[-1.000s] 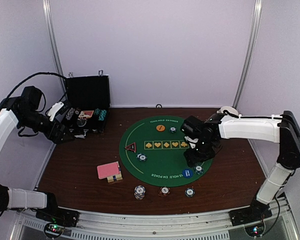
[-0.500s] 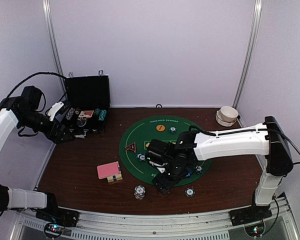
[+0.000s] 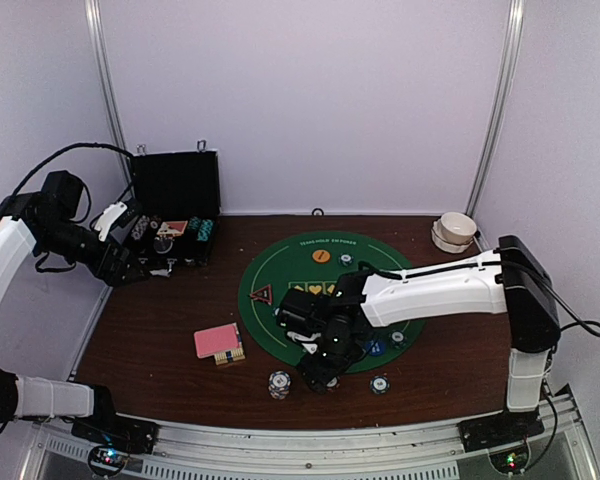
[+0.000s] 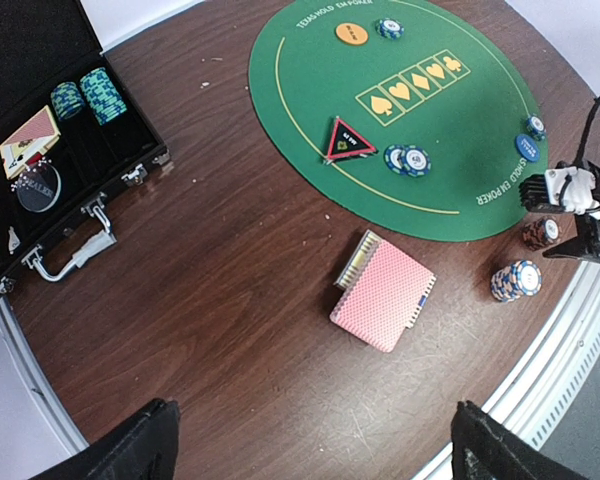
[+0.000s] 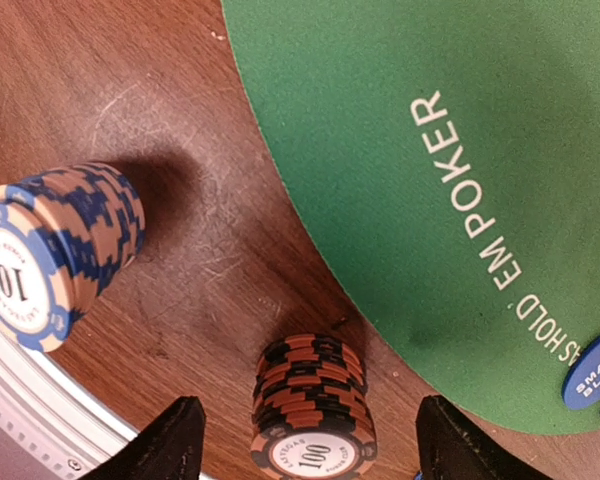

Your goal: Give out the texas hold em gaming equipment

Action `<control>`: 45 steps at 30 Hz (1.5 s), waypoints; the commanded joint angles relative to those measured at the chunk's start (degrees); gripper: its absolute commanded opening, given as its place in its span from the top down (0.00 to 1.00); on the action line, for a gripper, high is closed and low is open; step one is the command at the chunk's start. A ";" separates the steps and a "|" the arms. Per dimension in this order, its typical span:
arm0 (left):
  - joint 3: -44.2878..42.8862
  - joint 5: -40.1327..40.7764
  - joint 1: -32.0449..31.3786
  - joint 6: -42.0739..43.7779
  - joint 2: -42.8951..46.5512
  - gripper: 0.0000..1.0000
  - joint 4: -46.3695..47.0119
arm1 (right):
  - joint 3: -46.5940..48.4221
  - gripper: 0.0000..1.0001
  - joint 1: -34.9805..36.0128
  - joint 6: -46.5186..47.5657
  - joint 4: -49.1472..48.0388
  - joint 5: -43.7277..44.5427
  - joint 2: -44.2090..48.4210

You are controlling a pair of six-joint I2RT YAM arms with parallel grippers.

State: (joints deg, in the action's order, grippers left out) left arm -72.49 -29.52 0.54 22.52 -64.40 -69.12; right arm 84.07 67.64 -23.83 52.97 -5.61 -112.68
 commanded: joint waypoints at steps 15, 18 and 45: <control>-1.16 -0.30 -0.27 1.03 0.27 0.02 -0.23 | 1.04 0.34 0.00 0.66 0.71 2.32 -2.35; -1.23 -0.37 -0.23 0.94 0.16 0.02 -0.23 | 1.00 0.36 -0.20 0.80 0.55 2.36 -2.45; -1.12 -0.54 -0.27 1.02 0.20 0.02 -0.27 | 2.16 0.57 -0.43 1.21 4.45 1.63 0.96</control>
State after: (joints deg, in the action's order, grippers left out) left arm -72.53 -29.54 0.54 22.65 -64.40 -69.12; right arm 84.31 67.46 -22.68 55.18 -4.69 -114.54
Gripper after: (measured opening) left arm 0.976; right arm 0.436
